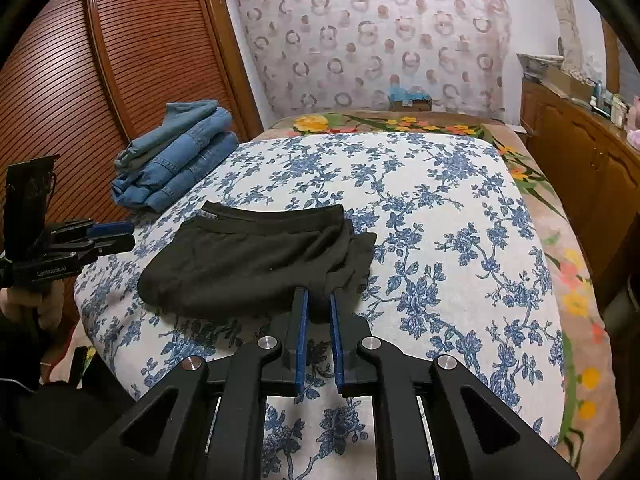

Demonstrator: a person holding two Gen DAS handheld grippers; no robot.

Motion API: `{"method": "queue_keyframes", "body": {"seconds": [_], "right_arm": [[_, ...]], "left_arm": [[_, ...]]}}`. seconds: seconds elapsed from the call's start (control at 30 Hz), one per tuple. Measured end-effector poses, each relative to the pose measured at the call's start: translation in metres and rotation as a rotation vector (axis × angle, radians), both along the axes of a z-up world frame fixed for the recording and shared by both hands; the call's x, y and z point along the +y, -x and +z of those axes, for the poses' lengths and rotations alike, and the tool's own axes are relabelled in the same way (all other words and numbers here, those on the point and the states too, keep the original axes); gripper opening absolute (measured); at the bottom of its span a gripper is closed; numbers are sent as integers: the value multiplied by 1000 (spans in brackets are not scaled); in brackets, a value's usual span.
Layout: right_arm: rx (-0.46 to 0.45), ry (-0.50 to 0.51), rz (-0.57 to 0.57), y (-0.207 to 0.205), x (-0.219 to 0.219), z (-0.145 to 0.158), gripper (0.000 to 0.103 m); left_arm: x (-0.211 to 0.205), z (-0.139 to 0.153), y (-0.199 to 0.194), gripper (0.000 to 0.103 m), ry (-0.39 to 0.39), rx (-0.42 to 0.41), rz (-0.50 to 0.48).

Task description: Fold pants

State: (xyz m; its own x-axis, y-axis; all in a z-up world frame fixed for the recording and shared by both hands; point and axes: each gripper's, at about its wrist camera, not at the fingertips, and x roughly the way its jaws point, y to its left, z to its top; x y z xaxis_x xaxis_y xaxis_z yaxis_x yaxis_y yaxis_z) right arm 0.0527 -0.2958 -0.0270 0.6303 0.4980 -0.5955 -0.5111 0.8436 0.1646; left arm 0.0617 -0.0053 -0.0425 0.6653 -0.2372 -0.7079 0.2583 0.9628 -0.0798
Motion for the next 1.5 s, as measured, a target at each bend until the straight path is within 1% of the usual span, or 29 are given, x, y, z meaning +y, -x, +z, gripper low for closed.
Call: {"method": "queue_keyframes", "body": {"seconds": [0.07,0.23,0.33,0.43,0.5,0.57,0.63,0.67,0.7,0.77,0.97,1.17,1.5], "right_arm": [[-5,9,-9,-1,1,1,16],[-20,22,-20,0,-2,7,24],[-31,24,-29,3,-9,12,26],[-34,16,-34,4,-16,14,32],[-28,15,-36,1,-17,14,34],[-19,15,-34,-6,-13,12,37],[-8,18,-25,-13,-7,9,39],[-3,21,-18,-17,-2,6,40],[3,23,-11,-21,2,4,40],[21,32,3,-32,10,-1,43],[66,78,8,-62,28,-17,48],[110,96,-11,-85,34,-29,50],[74,126,13,-93,49,-32,50]], "left_arm": [[-2,-3,-5,37,4,7,-2],[-11,-8,-15,37,-1,15,-11],[-14,-11,-21,37,-6,21,-9],[-17,-15,-29,37,-9,31,-7],[-19,-17,-34,47,-11,36,-8],[-19,-19,-37,47,-15,37,-6],[-20,-23,-43,61,-19,49,-3],[-19,-24,-45,72,-17,52,0],[-18,-26,-48,77,-12,55,2],[-17,-32,-55,77,-14,75,11],[-13,-40,-68,78,-17,95,33],[-11,-48,-78,78,-8,123,36],[-13,-49,-82,78,-24,101,35]]}}
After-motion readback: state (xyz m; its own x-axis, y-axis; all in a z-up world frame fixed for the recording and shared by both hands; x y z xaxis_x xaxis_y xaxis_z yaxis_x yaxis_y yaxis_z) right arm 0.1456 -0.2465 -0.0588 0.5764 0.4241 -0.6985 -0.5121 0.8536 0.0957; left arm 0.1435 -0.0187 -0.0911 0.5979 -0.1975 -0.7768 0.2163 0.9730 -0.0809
